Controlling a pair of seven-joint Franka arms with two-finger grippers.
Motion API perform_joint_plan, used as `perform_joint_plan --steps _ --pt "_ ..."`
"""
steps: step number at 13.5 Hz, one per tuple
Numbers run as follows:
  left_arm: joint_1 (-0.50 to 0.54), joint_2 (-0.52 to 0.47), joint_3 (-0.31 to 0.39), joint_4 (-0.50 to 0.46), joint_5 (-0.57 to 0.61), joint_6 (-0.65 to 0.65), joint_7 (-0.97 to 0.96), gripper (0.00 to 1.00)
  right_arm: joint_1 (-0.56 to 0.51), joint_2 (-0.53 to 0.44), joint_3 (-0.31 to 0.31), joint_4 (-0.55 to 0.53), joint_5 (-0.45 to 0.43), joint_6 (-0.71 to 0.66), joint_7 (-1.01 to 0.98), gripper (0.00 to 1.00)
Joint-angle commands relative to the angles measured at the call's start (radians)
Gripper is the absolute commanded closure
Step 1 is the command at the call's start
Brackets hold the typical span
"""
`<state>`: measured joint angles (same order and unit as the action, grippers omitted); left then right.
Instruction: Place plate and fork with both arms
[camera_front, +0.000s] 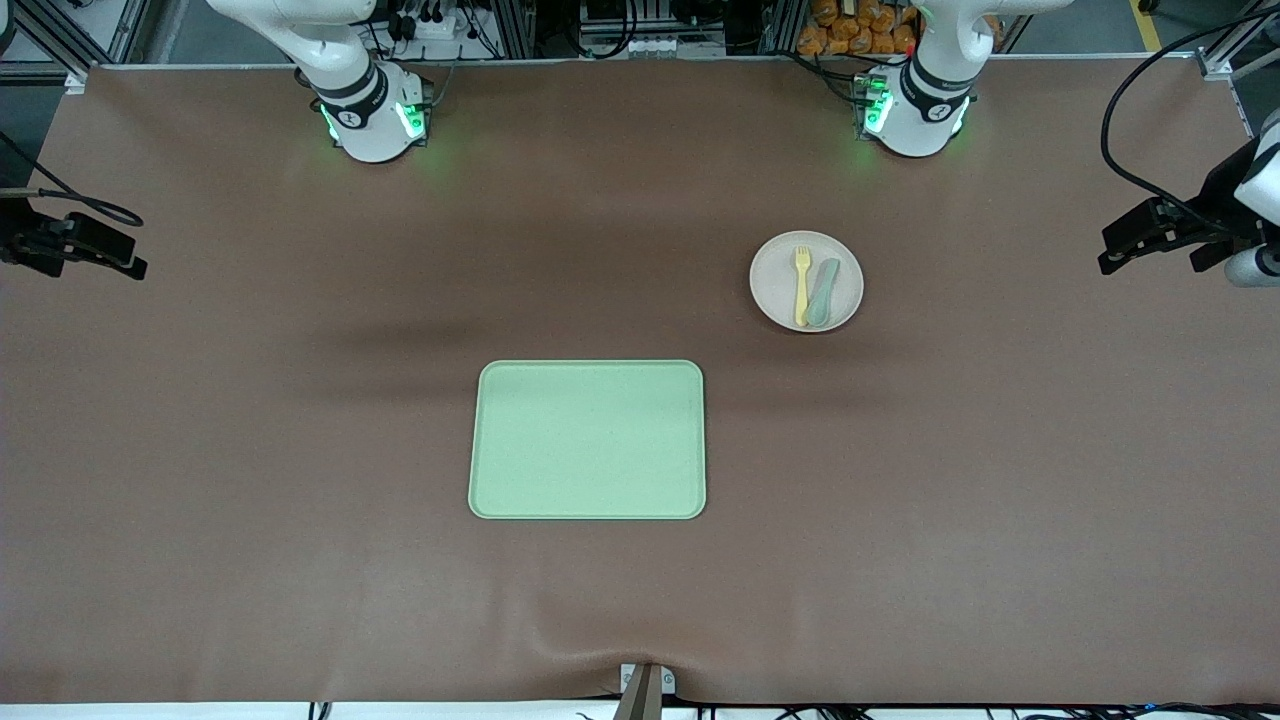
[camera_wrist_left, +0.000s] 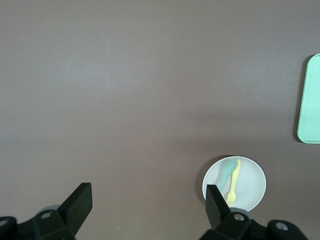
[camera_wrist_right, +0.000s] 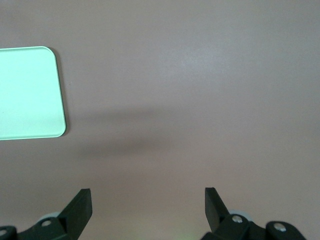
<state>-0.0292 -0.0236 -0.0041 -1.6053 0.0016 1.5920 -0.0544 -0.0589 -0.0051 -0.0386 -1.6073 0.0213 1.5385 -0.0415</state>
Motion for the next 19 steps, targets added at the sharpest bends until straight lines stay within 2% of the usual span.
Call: perform_joint_plan --steps 1,8,12,15,17,19 --pt "0.003 0.002 -0.001 0.005 -0.006 0.0 -0.001 0.0 -0.01 0.002 0.006 0.001 0.005 0.005 0.011 0.0" --pt "0.042 0.076 -0.007 0.004 -0.012 -0.007 -0.005 0.0 -0.01 0.008 0.006 0.001 0.005 0.005 0.011 0.0" --pt "0.02 0.19 -0.011 0.008 -0.023 0.017 -0.01 0.0 -0.01 0.008 0.006 0.001 0.005 0.006 0.011 0.0" --pt "0.02 0.247 -0.011 0.001 -0.084 0.034 -0.006 0.0 -0.009 0.008 0.006 0.001 0.005 0.006 0.011 0.0" --pt "0.018 0.251 -0.016 -0.046 -0.092 0.083 -0.005 0.0 -0.009 0.008 0.006 0.001 0.005 0.006 0.011 0.0" --pt "0.023 0.249 -0.016 -0.135 -0.176 0.167 0.013 0.0 -0.007 0.008 0.006 0.001 0.005 0.005 0.011 0.0"
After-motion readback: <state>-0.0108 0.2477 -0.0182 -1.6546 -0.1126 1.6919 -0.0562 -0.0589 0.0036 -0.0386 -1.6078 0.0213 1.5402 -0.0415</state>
